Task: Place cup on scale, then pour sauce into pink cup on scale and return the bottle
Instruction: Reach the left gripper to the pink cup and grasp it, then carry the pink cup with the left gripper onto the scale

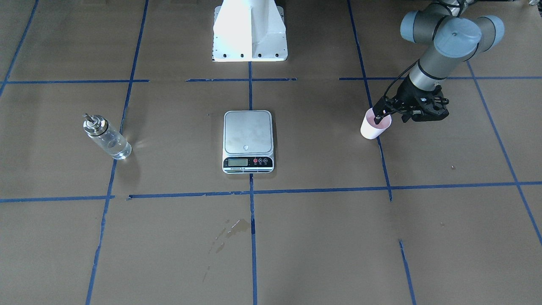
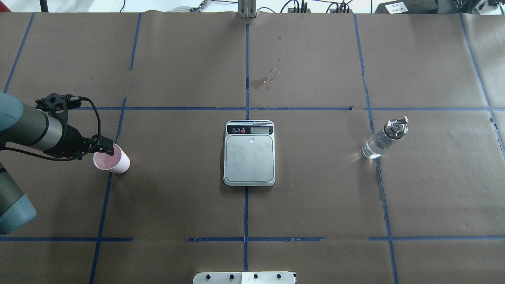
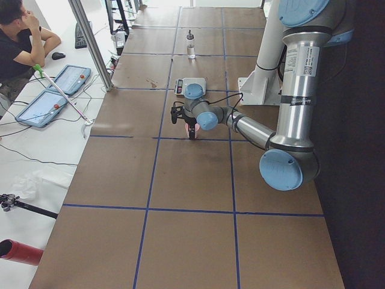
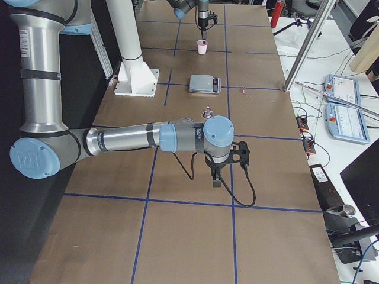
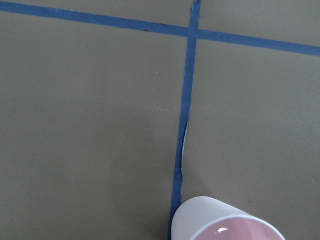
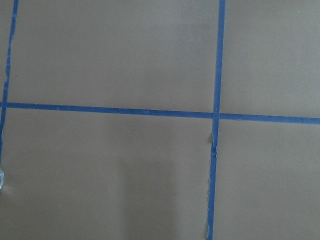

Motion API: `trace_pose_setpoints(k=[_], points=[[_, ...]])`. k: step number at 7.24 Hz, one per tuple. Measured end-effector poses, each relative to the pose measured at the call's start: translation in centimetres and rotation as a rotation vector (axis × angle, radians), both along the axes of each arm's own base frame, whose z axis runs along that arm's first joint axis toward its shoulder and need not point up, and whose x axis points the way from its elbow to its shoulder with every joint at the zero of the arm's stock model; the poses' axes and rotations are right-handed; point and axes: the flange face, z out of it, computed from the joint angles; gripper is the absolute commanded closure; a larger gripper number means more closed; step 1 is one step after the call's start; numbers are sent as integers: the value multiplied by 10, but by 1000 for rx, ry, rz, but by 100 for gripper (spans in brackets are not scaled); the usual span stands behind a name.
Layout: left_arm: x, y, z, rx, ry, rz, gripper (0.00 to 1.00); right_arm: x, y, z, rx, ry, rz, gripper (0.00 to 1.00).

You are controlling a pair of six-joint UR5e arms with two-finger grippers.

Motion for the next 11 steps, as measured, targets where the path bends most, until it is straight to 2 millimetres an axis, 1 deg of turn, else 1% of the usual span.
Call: trace_pose_setpoints(k=[1,2,3,4,5,6,7,8,9,10,11], points=[[3,2,1,-3,-3,5,32,0,0,0,-1,0,0,0],[6,4,3,-7,-8,13,50,0,0,1,-2,0,0,0],[9,6,5,-9,-10,19,65,0,0,0,-1,1,0,0],[11,7,5,-10,-11,24,97,0,-1,-1,0,0,0,0],[12,8,5,-10,-11,26,100,0,-1,-2,1,-1,0,0],[11,9,2,-7,-6,24,100,0,-1,-2,2,-2,0,0],[6,9,-6,-3,2,19,100,0,-2,-2,1,-2,0,0],[-1,11,-22,-2,6,14,100,0,-2,-2,1,-3,1,0],[-11,15,-52,-5,5,6,100,0,-2,-4,-4,-5,7,0],[-15,12,-88,-17,5,-10,100,0,-3,-5,-13,-7,15,0],[-5,0,-132,-58,5,-45,100,0,-3,-6,-16,-7,19,0]])
